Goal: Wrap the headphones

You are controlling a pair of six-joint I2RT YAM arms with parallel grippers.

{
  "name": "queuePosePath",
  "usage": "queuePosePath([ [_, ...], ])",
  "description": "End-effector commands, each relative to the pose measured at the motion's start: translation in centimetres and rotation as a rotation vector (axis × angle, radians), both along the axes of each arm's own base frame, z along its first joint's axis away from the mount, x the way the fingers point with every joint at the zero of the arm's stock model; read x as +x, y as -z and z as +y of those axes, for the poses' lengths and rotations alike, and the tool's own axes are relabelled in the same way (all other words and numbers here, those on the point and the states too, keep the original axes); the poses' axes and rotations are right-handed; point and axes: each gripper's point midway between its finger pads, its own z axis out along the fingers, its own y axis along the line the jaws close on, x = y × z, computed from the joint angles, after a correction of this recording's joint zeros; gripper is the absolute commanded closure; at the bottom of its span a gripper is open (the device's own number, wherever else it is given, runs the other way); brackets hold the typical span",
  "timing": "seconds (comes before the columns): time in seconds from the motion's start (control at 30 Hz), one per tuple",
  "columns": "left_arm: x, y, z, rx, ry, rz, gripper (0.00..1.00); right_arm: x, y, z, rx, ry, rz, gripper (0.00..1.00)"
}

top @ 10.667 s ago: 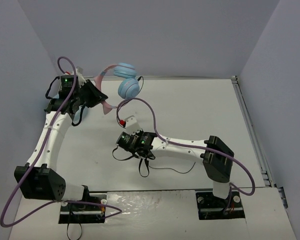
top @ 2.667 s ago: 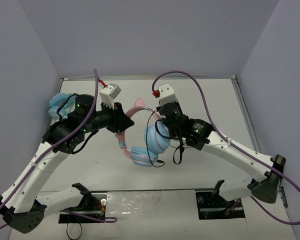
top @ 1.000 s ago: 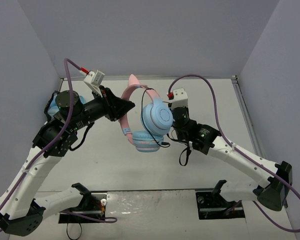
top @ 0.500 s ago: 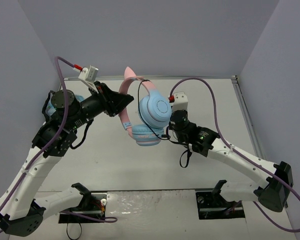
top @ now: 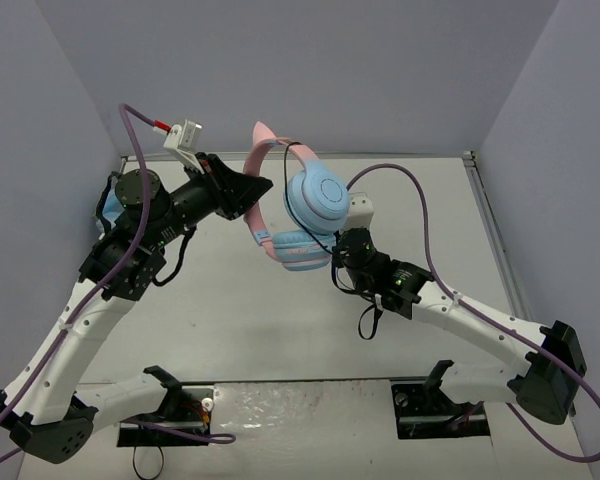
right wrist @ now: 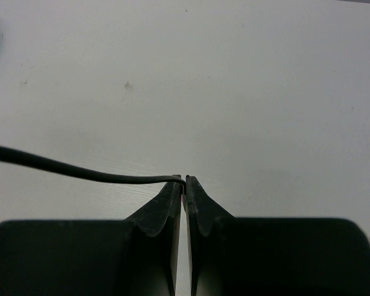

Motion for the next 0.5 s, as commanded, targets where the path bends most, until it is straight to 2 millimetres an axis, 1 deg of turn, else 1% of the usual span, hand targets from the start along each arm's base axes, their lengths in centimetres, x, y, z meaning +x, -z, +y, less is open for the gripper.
queuePosePath([
  [0.0, -1.4, -8.4, 1.1, -0.208, 0.004, -0.202, 1.00, 0.4, -1.0, 0.7, 0.108, 0.008, -0.032, 0.97],
  [0.17, -0.8, -8.5, 1.1, -0.226, 0.005, -0.200, 1.00, 0.1, 0.1, 1.1, 0.124, -0.006, -0.011, 0.97],
  [0.47, 0.8, -8.7, 1.8, -0.272, -0.005, -0.191, 1.00, -0.6, 1.4, 1.6, 0.158, -0.021, 0.017, 0.98],
])
